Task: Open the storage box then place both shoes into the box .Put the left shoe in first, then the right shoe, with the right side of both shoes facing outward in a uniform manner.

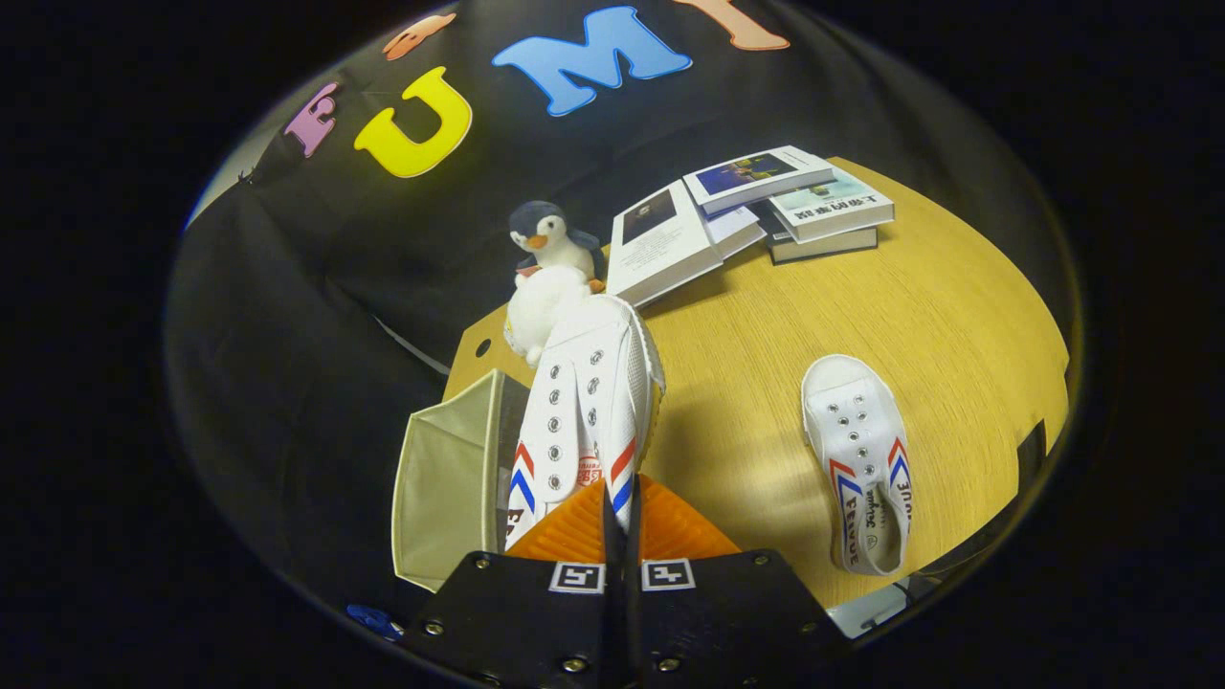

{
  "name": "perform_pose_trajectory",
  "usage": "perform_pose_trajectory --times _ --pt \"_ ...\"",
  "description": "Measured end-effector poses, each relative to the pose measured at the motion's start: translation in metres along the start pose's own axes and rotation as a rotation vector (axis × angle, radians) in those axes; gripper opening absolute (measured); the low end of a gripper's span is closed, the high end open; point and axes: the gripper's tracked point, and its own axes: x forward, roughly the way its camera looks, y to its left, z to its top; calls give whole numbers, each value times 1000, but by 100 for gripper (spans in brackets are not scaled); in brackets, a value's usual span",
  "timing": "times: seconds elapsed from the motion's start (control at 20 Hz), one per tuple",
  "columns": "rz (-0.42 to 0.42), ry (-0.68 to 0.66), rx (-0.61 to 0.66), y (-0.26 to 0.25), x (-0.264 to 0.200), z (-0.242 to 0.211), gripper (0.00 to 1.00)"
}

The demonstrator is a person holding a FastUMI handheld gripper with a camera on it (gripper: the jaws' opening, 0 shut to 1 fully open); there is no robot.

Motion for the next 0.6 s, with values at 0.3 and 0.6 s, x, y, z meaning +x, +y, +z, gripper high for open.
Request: perform_pose_trajectory --times 0.3,0.6 --pt "66 -13 -38 55 -5 10 0" --pt "136 40 -76 113 10 -13 0"
